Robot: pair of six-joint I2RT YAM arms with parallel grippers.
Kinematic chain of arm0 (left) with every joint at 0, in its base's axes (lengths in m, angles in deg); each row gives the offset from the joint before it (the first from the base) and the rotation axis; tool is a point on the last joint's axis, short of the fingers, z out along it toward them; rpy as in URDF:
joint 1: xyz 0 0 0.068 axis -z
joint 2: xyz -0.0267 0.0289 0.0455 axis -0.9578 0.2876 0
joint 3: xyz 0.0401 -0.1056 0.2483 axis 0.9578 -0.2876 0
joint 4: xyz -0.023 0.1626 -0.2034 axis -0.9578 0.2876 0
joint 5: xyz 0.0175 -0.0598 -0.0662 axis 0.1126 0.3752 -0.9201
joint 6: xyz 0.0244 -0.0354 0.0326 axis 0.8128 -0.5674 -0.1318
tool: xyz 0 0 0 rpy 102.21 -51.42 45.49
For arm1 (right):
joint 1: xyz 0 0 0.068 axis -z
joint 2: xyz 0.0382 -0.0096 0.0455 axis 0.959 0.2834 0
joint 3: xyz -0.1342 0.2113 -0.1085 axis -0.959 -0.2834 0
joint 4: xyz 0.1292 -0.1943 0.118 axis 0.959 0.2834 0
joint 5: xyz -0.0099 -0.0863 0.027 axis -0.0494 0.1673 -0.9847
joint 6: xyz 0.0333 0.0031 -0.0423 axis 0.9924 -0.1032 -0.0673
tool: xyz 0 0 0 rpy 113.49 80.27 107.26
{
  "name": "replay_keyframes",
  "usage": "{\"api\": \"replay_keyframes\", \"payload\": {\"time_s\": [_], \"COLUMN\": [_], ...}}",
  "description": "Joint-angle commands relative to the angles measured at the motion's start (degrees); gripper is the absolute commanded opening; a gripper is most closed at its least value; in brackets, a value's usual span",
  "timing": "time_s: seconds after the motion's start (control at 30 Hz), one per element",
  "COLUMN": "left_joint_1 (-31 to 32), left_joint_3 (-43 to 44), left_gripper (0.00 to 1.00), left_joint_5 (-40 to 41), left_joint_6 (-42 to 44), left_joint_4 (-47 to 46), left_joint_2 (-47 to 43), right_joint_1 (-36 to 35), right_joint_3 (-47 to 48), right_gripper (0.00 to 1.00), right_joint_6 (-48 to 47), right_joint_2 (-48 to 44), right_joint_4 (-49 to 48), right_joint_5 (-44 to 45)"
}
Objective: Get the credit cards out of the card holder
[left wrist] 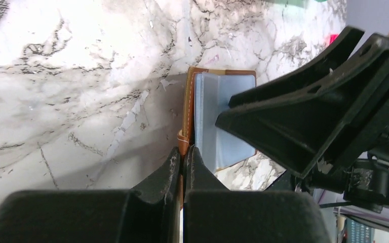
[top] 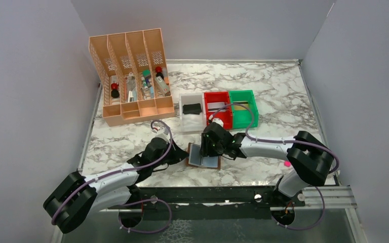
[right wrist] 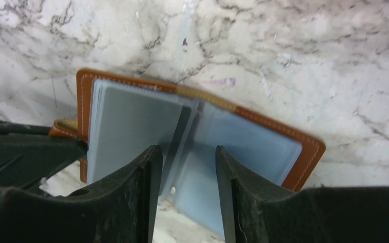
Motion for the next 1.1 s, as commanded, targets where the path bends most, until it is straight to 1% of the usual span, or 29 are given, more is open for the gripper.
{"api": "replay_keyframes", "payload": {"time_s": [0.0,0.1,0.2,0.33,0.43,0.53,0.67,0.7,0.87,1.03,1.07], "left_joint_1": [0.5,0.7,0.8,1.1,1.3,1.6,1.9,1.9,2.1,2.1,2.1], "left_joint_3": [-1.4,-1.1,-0.5,-0.3,0.0,0.2,0.5,0.6,0.8,1.3,1.4], "left_gripper": [0.00,0.00,0.00,0.00,0.00,0.00,0.00,0.00,0.00,0.00,0.00], "left_joint_5": [6.6,7.1,7.5,7.2,6.7,6.5,6.2,6.0,6.0,6.0,6.0], "left_joint_6": [-3.5,-3.4,-3.0,-2.8,-2.5,-2.1,-1.6,-1.4,-1.1,-0.5,-0.3], "left_joint_4": [0.5,1.7,2.8,2.9,2.9,2.9,3.0,3.0,3.0,3.3,3.6], "left_joint_2": [-3.6,-4.1,-3.7,-2.8,-2.1,-1.5,-0.7,-0.6,0.0,0.5,0.6], "right_joint_1": [-2.1,-3.0,-3.5,-3.6,-3.6,-3.7,-3.9,-4.2,-5.4,-5.7,-5.9], "right_joint_3": [-1.5,-1.7,-1.0,-1.0,-0.5,1.3,3.1,3.3,4.4,5.3,5.5], "right_gripper": [0.49,0.51,0.52,0.55,0.56,0.57,0.57,0.56,0.40,0.24,0.22], "right_joint_6": [3.2,2.2,1.5,1.6,1.9,1.4,0.8,0.5,1.3,-0.1,-0.4], "right_joint_2": [-2.7,-2.9,-2.2,-0.2,1.7,4.4,8.1,8.4,8.9,9.4,9.4], "right_joint_4": [-1.0,-2.7,-4.6,-8.4,-9.9,-9.5,-6.6,-6.1,-0.9,-0.2,-0.2], "right_joint_5": [-1.0,-1.6,-4.1,-6.4,-6.6,-6.4,-3.4,-2.2,4.8,5.0,4.9]}}
